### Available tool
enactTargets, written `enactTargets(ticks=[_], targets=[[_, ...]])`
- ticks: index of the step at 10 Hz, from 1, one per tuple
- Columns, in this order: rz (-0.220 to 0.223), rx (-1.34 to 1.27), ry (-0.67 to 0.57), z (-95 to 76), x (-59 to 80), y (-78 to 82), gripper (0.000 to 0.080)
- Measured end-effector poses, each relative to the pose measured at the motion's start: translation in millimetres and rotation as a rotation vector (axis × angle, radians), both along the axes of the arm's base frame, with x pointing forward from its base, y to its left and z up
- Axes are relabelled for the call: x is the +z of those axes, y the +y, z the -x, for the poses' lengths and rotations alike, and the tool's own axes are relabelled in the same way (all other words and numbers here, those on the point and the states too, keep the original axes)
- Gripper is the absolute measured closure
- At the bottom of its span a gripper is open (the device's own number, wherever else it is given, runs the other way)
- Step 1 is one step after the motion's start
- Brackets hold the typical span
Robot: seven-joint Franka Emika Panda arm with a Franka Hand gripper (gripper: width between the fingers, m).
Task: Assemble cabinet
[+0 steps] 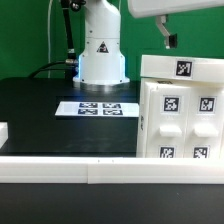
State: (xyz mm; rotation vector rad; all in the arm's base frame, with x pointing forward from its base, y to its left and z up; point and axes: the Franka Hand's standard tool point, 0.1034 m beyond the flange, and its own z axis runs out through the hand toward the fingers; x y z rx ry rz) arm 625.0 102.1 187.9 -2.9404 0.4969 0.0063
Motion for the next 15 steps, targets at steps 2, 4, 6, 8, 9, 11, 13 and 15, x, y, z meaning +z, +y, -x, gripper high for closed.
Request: enactTargets(ticks=[2,4,6,8,9,11,13,15], targets=[[0.026,0.280,0.006,-4.0,-1.8,-2.1,0.0002],[0.031,0.397,-0.016,-5.1,-1.3,-1.4,0.0002],[0.037,0.492,-0.042,-6.0,-2.0,-6.1,0.0002],[0.038,0.591,-0.056,-6.0,-2.5,-6.7,0.0002],[0.046,0.707,-0.085,-6.9,-4.3,-7.0,0.0002],[0.055,0.889,-0.121,-2.6,-12.5,-5.2,0.0002],[0.060,1.044,-0.141,1.9,-19.8,-7.3,0.0002],[0.069,1.131,-0.158,4.5,-26.1,-9.6,0.0002]])
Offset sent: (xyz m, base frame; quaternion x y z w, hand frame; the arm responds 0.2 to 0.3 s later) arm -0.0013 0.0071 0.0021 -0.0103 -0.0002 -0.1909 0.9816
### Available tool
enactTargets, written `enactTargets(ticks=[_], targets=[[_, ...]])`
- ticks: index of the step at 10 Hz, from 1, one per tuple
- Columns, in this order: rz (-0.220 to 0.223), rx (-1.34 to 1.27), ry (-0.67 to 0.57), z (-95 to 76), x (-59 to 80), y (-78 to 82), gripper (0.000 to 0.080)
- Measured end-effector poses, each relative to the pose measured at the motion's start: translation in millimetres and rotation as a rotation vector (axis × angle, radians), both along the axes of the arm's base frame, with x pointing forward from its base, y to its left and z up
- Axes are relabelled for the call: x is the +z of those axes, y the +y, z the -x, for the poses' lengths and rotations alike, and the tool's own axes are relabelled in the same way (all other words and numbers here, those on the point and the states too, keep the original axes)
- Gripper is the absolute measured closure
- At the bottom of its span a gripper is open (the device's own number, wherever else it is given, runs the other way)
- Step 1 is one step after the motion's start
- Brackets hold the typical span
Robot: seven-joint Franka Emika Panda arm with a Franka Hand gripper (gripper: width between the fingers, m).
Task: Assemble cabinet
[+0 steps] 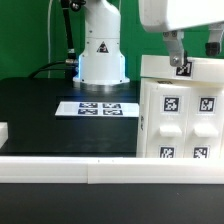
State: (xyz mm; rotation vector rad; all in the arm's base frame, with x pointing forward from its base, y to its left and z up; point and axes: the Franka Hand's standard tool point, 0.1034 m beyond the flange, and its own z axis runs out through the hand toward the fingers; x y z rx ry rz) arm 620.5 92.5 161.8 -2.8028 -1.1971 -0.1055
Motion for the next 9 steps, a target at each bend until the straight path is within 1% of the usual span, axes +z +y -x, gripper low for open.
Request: enactTargets(ticks=[1,4,6,9], targets=[[0.005,0.050,-0.001,2.1,-3.2,-2.3,0.0002],[0.007,0.020,0.009,3.5,-8.4,-5.0,0.0002],[0.007,0.019,0.009,3.4,-8.5,-5.8,0.0243],[0.007,0.008,0.010,3.3,-8.6,-6.8,0.0241]])
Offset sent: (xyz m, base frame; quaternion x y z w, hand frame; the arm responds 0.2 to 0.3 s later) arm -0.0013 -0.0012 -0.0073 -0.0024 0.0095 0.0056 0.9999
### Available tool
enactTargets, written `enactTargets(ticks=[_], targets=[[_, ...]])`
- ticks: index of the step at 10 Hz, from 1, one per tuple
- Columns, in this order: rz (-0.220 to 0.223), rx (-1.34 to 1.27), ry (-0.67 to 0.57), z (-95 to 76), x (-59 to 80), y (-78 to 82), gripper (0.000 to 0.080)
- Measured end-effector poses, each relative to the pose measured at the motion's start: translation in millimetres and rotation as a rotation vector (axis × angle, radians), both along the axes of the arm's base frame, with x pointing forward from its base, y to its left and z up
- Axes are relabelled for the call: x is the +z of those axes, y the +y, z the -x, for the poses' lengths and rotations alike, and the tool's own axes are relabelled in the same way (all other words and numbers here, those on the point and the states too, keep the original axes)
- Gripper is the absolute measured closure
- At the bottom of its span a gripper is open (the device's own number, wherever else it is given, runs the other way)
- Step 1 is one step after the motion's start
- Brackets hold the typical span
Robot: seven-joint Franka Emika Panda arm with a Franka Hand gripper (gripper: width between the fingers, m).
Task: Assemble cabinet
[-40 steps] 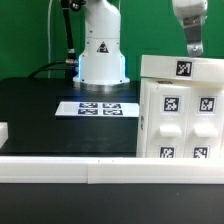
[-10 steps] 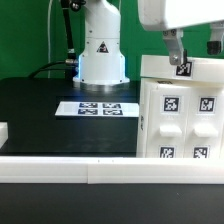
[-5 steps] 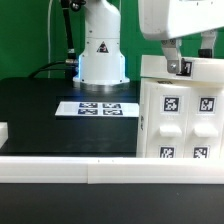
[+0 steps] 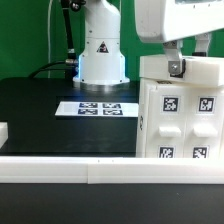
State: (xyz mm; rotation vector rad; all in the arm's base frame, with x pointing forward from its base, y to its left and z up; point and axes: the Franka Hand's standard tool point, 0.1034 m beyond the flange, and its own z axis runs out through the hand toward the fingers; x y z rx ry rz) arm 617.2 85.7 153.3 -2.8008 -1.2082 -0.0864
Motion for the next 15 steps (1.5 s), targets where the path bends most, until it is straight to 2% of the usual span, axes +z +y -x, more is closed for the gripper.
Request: enactTargets(ticks=[4,10,15], targets=[[-0.003,-0.178,0.019,0.0,-0.1,-0.3,0.0239],[-0.025,-0.712,0.040,-2.7,-1.3,-0.1,0.0239],[-0.063,-1.203,0.063,-7.4,-1.1,-2.0,0.0239]])
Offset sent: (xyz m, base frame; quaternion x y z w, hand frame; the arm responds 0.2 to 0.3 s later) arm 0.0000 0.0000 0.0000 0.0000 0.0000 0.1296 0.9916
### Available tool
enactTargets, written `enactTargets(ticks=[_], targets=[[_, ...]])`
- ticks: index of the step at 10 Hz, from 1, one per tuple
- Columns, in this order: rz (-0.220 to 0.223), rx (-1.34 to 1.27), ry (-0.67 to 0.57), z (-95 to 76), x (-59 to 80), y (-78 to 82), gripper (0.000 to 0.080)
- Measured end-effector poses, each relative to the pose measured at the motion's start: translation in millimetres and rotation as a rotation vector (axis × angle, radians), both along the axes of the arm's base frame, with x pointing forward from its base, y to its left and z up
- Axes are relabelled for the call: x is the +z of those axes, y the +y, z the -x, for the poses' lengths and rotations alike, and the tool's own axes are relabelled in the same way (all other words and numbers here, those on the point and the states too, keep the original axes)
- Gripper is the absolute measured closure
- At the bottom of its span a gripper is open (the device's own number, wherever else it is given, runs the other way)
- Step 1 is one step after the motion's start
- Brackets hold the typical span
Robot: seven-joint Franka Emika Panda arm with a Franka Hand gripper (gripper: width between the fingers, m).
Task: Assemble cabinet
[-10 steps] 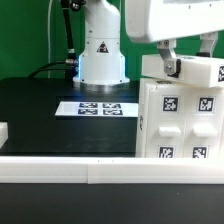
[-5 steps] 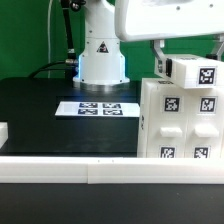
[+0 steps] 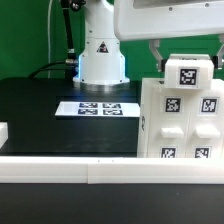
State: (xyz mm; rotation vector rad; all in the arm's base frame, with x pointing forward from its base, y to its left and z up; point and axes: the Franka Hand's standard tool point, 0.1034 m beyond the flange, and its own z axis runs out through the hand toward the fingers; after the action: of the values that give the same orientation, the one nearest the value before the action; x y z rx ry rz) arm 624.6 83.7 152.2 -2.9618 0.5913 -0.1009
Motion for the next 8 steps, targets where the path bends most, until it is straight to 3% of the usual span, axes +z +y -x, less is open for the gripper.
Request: enactTargets(ticks=[6,8], targets=[[-0.036,-0.399,0.042,-0.1,-0.2,-1.6,0.0239],[-0.082,-0.648,0.046,3.7,-1.2,-1.0,0.0239]])
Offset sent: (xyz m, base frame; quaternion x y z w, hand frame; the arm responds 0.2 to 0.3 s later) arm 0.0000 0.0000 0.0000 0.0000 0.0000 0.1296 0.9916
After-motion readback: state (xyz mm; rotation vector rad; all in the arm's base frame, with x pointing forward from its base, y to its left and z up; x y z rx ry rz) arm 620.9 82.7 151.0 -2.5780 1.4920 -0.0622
